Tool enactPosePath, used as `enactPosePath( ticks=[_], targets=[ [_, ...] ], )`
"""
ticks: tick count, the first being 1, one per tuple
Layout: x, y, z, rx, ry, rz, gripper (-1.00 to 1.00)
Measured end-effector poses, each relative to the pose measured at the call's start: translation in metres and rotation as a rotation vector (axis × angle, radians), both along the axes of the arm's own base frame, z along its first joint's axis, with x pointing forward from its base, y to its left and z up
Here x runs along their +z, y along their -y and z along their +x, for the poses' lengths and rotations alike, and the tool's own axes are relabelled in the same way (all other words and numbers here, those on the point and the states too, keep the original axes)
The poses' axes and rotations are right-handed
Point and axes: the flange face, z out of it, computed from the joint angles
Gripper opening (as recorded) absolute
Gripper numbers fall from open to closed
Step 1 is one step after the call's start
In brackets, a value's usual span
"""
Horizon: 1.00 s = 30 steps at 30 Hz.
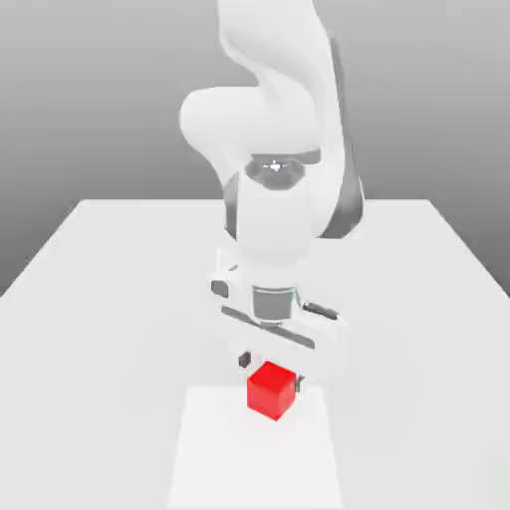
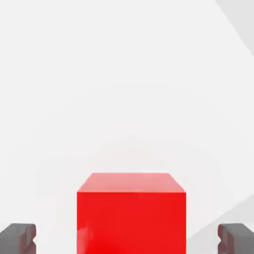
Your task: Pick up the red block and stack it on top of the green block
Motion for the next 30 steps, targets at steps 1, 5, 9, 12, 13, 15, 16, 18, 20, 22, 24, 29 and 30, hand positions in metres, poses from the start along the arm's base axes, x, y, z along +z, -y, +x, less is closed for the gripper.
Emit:
enactPosePath(
  ticks=[1, 5, 9, 12, 13, 15, 16, 18, 20, 22, 24, 29, 30],
  targets=[
    [-0.004, 0.0, -0.001, 0.0, 0.0, 0.0, -1.0],
    [-0.004, 0.0, -0.001, 0.0, 0.001, 0.0, -1.0],
    [0.002, 0.0, 0.0, 0.001, 0.001, -0.001, -1.0],
    [0.025, 0.0, 0.002, 0.003, 0.002, -0.002, -1.0],
    [0.033, -0.001, 0.002, 0.003, 0.002, -0.002, -1.0],
    [0.049, -0.001, 0.0, 0.003, 0.001, -0.002, -1.0],
    [0.056, -0.002, 0.002, 0.002, 0.001, -0.003, -1.0],
    [0.063, -0.015, 0.017, -0.001, 0.002, -0.014, -1.0],
    [0.068, -0.035, 0.036, -0.001, 0.005, -0.027, -1.0],
    [0.072, -0.055, 0.056, -0.009, 0.008, -0.038, -1.0],
    [0.075, -0.079, 0.073, -0.014, 0.011, -0.046, -1.0],
    [0.082, -0.14, 0.112, -0.046, 0.016, -0.052, -1.0],
    [0.083, -0.154, 0.118, -0.051, 0.017, -0.051, -1.0]
  ],
)
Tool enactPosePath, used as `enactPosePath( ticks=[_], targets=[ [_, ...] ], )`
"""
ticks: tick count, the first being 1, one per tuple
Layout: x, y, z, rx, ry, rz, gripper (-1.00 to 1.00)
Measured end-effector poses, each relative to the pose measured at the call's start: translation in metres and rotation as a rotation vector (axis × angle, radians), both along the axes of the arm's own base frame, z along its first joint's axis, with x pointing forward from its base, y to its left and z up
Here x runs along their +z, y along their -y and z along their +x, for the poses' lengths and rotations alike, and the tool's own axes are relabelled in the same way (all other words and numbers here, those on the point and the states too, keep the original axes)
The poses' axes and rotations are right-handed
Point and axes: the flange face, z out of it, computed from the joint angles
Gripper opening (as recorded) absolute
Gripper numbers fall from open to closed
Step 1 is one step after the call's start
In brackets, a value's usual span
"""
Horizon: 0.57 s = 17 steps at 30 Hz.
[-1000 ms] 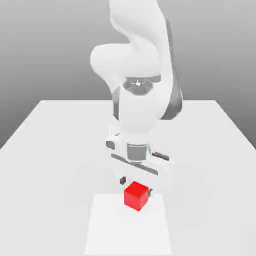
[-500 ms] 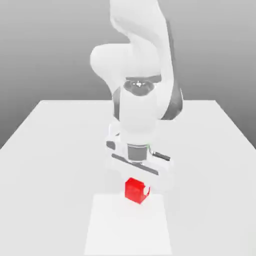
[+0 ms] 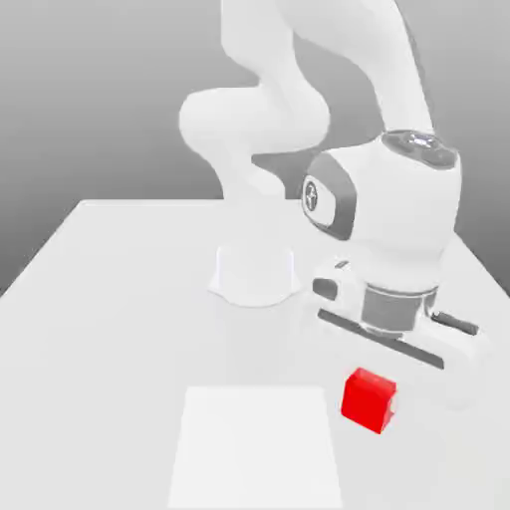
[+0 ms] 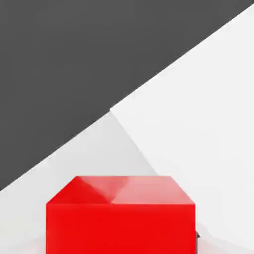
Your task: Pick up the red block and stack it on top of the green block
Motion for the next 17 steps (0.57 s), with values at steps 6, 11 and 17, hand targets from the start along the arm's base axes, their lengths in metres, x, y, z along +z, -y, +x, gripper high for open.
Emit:
enactPosePath(
  ticks=[6, 11, 17],
  targets=[
    [0.008, -0.091, 0.025, -0.033, -0.002, 0.022, -1.0],
    [-0.001, -0.157, 0.032, -0.063, -0.012, 0.05, -1.0],
    [-0.043, -0.162, 0.032, -0.066, -0.013, 0.053, 1.0]
  ],
)
